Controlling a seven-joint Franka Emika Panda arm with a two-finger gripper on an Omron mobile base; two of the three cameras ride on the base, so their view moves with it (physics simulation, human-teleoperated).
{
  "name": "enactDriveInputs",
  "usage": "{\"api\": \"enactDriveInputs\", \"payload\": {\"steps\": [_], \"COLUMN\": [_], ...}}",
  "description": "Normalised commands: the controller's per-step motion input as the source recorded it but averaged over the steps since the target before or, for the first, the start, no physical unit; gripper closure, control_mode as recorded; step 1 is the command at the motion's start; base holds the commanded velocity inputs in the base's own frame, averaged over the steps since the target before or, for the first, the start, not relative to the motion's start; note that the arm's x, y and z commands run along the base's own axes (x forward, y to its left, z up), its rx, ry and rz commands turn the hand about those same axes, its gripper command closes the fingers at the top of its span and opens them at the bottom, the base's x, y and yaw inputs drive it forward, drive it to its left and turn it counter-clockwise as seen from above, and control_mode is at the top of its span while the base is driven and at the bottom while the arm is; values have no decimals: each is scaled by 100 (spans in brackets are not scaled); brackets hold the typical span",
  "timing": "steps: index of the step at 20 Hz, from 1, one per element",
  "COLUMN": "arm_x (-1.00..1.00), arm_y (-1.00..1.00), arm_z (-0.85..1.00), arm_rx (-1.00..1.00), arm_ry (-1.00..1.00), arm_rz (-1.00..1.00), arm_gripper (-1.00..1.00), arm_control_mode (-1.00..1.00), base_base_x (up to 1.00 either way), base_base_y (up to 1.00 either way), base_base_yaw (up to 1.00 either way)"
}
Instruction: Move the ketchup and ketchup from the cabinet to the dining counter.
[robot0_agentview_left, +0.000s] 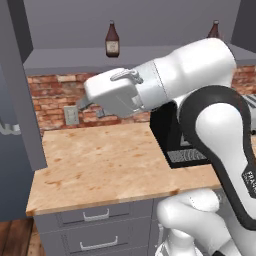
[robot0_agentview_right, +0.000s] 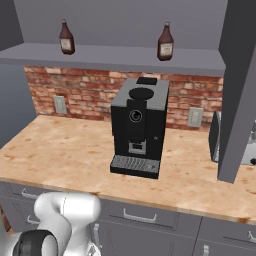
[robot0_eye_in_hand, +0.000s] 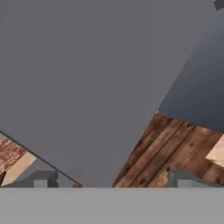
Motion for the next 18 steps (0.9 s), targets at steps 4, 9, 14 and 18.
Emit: {"api": "enactDriveInputs", "payload": {"steps": [4, 9, 14, 18], "arm_x": [6, 18, 30, 44], "arm_y": [-62, -52, -51, -54], "arm_z": [12, 25, 34, 40], "arm_rx": [-14, -13, -14, -13], "arm_ry": [-19, -17, -15, -8], "arm_rz": [-47, -48, -44, -34], "arm_gripper": [-100, -100, -100, -100], "arm_control_mode": [-100, -100, -100, -100], "base_base_x": [0, 0, 0, 0], "base_base_y": [0, 0, 0, 0], "base_base_yaw": [0, 0, 0, 0]}}
